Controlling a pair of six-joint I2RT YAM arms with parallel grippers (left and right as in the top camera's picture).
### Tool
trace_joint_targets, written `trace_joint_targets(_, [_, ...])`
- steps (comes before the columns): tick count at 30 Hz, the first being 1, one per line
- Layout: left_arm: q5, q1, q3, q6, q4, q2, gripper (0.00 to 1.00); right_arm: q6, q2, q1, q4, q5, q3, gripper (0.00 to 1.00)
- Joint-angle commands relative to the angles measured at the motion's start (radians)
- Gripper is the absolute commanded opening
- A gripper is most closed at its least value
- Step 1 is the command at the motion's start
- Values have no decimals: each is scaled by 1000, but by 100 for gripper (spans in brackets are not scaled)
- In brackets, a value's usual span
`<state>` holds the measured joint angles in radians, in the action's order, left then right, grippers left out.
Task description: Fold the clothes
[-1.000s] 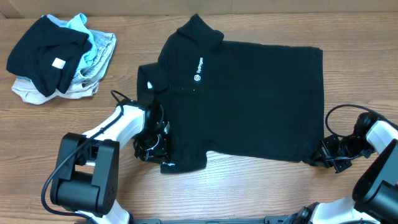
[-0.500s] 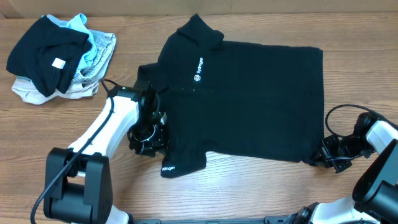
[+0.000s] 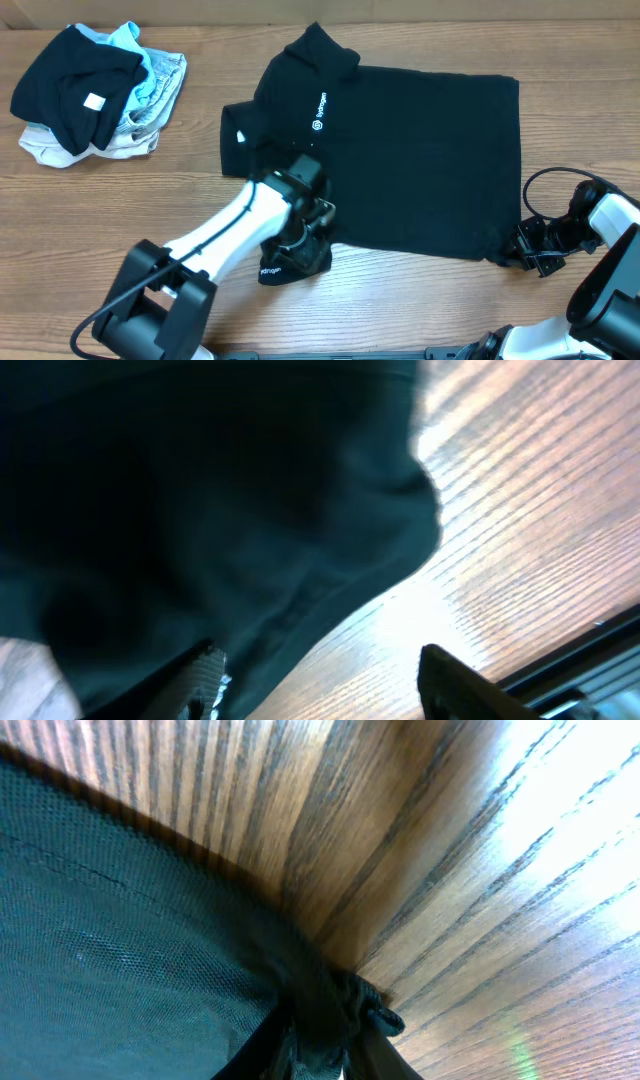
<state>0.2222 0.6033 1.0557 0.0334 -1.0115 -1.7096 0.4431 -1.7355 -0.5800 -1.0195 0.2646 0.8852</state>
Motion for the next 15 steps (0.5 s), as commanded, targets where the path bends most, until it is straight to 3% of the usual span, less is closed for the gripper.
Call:
trace_joint_targets(1, [-76,63,-9,-56,34,-8,73,-5,-37,7,28,-24,-6,18])
trace_joint_targets(10, [-106,121,-9,-83,103,-89,76,-5,-37,7,30,-24,-6,18])
trace_joint_targets(14, [-111,126,-7,-98,72,-135,65,-6,-37,7,30,-24,-6,19])
trace_joint_targets(15, [-111,126,-6,-97,69,-134,58,-5,-37,7,31,-24,-6,18])
